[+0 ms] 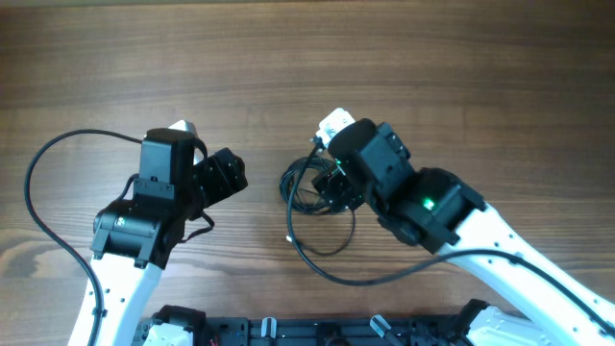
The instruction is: Untangle cables
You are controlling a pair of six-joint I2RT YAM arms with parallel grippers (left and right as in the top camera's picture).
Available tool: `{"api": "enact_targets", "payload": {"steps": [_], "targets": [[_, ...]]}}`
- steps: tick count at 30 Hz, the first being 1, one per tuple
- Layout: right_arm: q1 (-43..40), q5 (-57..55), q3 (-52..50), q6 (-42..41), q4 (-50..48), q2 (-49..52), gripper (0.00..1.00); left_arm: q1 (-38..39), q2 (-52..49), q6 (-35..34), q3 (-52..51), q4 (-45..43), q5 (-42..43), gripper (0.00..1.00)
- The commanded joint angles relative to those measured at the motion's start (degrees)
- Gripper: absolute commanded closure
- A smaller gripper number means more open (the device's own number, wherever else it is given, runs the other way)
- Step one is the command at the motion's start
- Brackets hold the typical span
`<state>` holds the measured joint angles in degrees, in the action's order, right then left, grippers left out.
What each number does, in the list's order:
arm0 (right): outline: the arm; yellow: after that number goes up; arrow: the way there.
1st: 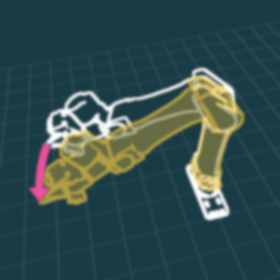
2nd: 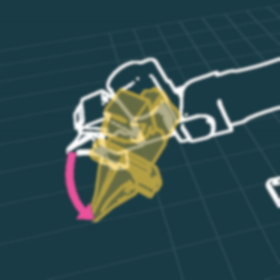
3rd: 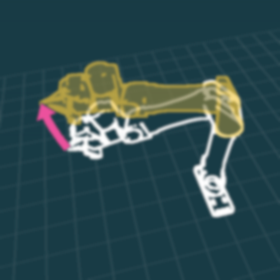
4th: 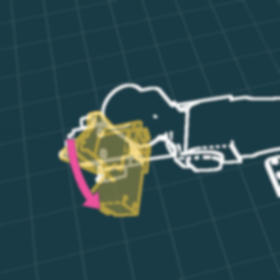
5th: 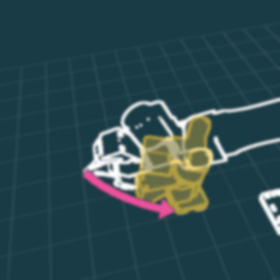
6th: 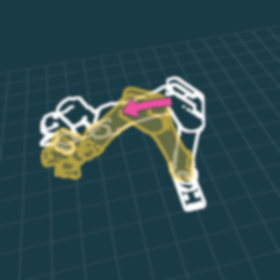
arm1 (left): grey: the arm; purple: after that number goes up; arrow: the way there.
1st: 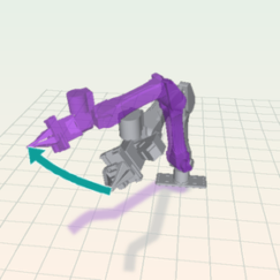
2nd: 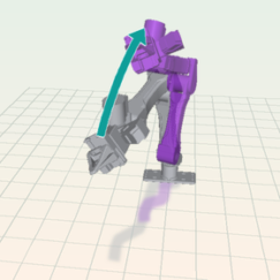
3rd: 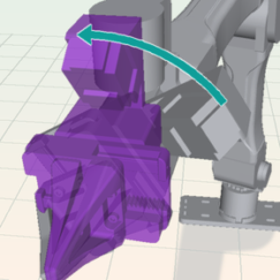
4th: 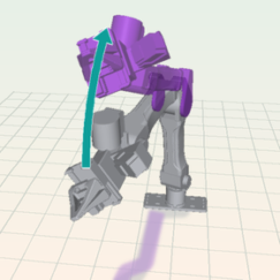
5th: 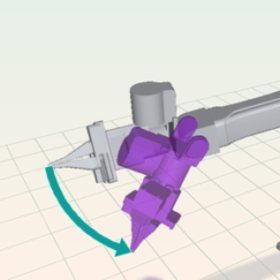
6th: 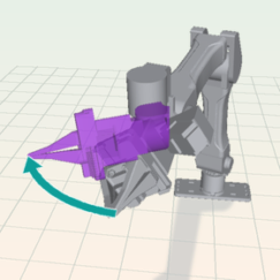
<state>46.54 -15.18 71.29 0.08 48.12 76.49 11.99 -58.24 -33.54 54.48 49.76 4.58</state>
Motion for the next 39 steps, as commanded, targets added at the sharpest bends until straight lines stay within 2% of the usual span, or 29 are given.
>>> {"api": "enact_targets", "payload": {"steps": [1,4,6,9,12,16,20,24,27,29,31,32,34,35,37,39], "targets": [[-0.17,12.79,-0.70,-4.52,0.70,5.81,0.00,-0.37,-0.04,-0.24,0.17,-0.17,0.70,0.19],[-0.20,14.56,-0.92,-2.51,-1.95,13.84,0.01,-0.37,-0.04,0.15,0.17,-0.13,0.70,0.19],[-0.20,12.28,-0.92,-2.21,-7.30,20.09,0.00,-0.37,-0.04,0.20,0.17,0.09,0.72,0.20],[-1.20,6.73,-0.92,-6.05,-14.19,27.61,0.00,-0.37,-0.04,0.33,0.17,0.79,0.70,0.20],[-4.81,6.16,-0.92,-7.93,-16.37,32.35,0.01,-0.37,-0.04,0.35,0.17,1.57,0.70,0.20],[-10.82,7.52,-0.92,-9.18,-16.20,33.90,0.00,-0.37,-0.04,1.68,0.17,1.57,0.72,0.20],[-15.80,18.71,-0.92,-9.01,-17.00,33.90,0.05,-0.37,-0.04,1.66,0.17,1.51,0.72,0.20],[-15.80,26.93,-1.33,-9.03,-17.18,33.90,0.04,-0.37,-0.04,1.64,0.17,1.53,0.72,0.20],[-14.82,27.30,-2.91,-9.07,-17.27,33.90,0.06,-0.37,-0.04,1.64,0.17,1.60,0.74,0.20],[-14.64,27.28,-4.15,-9.07,-17.90,33.90,0.11,-0.37,-0.04,1.62,0.17,1.60,0.76,0.20],[-14.64,26.99,-4.81,-9.03,-18.36,33.90,0.17,-0.37,-0.04,1.60,0.17,1.55,0.98,0.27],[-14.64,26.86,-5.14,-9.05,-18.93,33.90,0.24,-0.37,-0.04,1.60,0.17,1.57,1.20,0.31],[-14.64,26.88,-5.77,-9.03,-20.57,33.92,0.38,-0.37,-0.04,1.60,0.17,1.60,1.88,0.31],[-14.64,26.86,-5.90,-8.94,-21.07,33.92,0.50,-0.37,-0.04,1.60,0.17,1.60,2.05,0.31],[-14.64,26.84,-5.84,-6.08,-21.51,33.88,0.96,-0.37,-0.04,1.60,0.17,1.75,2.27,0.30],[-14.75,23.63,-4.24,-4.59,-18.78,33.48,0.96,-0.37,-0.04,1.62,0.17,2.23,2.25,0.29]]}}
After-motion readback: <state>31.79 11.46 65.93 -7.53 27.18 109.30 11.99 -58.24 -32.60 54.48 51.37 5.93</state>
